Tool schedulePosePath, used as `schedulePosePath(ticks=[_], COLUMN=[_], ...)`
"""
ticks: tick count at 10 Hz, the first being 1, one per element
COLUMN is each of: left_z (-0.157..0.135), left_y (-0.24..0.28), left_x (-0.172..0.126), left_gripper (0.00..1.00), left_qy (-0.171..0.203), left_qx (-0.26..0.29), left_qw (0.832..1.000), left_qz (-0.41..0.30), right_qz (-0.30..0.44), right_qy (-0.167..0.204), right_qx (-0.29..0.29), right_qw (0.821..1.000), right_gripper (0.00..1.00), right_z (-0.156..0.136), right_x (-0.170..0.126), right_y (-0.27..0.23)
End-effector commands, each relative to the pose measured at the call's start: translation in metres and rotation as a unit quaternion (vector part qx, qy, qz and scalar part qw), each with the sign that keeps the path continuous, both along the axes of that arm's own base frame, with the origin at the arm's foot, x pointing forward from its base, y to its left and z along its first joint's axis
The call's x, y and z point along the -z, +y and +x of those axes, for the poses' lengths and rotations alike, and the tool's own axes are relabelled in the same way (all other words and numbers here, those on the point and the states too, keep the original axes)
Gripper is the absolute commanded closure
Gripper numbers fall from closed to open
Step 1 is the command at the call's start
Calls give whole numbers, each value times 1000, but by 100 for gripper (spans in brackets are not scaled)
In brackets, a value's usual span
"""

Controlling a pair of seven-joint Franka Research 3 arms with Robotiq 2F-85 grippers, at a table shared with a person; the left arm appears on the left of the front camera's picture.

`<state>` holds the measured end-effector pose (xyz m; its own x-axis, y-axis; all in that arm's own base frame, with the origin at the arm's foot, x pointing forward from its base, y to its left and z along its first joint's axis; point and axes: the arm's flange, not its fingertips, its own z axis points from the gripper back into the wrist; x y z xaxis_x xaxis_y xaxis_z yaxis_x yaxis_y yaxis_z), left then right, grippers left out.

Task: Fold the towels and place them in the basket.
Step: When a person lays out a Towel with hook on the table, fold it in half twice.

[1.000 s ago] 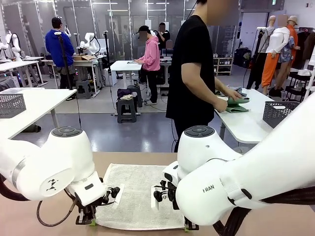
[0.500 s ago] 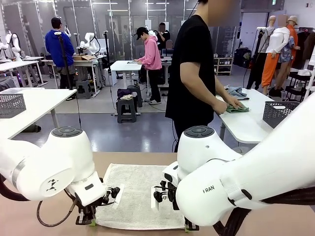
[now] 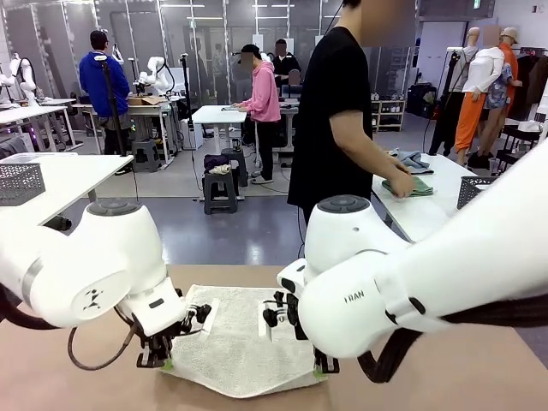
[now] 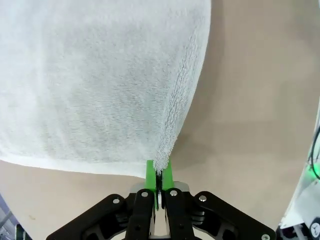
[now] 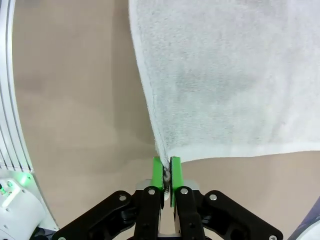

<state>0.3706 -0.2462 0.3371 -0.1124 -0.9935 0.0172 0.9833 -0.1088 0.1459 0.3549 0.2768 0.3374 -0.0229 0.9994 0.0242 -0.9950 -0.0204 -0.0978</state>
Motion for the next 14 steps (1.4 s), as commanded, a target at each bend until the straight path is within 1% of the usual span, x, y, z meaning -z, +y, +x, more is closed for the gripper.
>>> schedulePosePath(ticks=[1,4,6,8,10,13,14], left_z=[16,50,72,95,108,117,110], left_y=[-5,-19,-19,-14,-12,-7,-6], left_x=[-18,-42,-57,-68,-71,-73,-71], left_gripper=[95,95,95,95,95,95,95], left_qy=[12,-5,-20,-27,-25,-24,-27], left_qx=[16,16,6,-11,-23,-45,-26], left_qw=[1000,1000,1000,999,999,999,999], left_qz=[12,23,18,16,13,16,-3], right_qz=[-2,-1,2,2,-3,-4,-4], right_qy=[4,0,4,-4,-14,-28,-33], right_qx=[-20,-23,-28,-26,-25,-9,-2], right_qw=[1000,1000,1000,1000,1000,1000,999], right_gripper=[92,92,92,92,92,92,92], right_z=[22,58,81,104,117,129,132], right_x=[-8,-21,-25,-31,-38,-44,-43], right_y=[3,5,4,1,0,-8,-12])
